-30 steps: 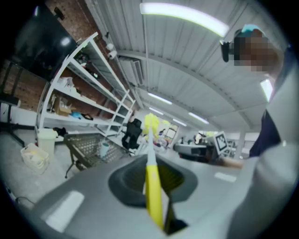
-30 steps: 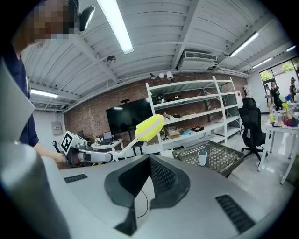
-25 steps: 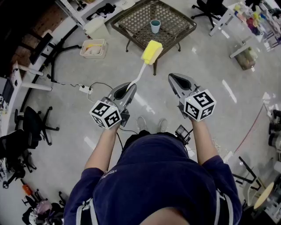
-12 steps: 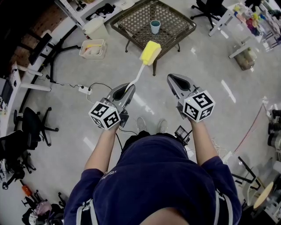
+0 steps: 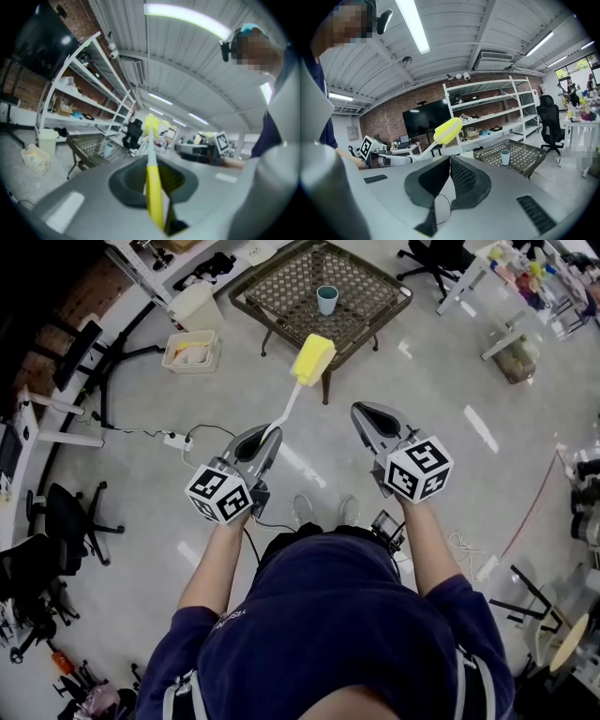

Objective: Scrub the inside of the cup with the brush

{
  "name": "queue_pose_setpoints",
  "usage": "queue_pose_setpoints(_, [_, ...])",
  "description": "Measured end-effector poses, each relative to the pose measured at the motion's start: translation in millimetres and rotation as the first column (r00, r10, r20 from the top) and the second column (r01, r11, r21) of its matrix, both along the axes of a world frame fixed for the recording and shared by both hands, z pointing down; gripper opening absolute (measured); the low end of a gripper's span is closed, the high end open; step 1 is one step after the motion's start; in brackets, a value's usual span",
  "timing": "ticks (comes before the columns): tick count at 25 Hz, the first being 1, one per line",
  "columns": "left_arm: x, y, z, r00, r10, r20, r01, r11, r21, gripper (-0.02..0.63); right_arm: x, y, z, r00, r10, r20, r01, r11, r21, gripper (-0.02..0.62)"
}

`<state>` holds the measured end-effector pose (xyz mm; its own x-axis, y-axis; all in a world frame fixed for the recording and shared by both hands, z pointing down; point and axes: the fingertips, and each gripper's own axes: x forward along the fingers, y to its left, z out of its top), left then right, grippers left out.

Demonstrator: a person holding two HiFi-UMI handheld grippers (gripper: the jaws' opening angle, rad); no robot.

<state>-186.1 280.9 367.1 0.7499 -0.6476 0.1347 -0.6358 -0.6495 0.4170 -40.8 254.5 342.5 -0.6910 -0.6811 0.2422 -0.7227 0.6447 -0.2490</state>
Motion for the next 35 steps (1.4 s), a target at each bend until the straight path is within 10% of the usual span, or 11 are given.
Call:
queue_pose_setpoints(18, [-44,-34,-3,0.999,0.037,-0.008,-0.037,0.999,0.022,0.037,-32,-20,-4,0.998,0.064,0.004,-0.064,0.998,0.011,0.008])
queue_pose_setpoints(35, [-4,-107,7,0.999,-0.009,0.031,0.009,1.0,0.001,0.037,9,-99,17,0.999,0.022,0.043,-0.02,0.999,-0.03,0.008])
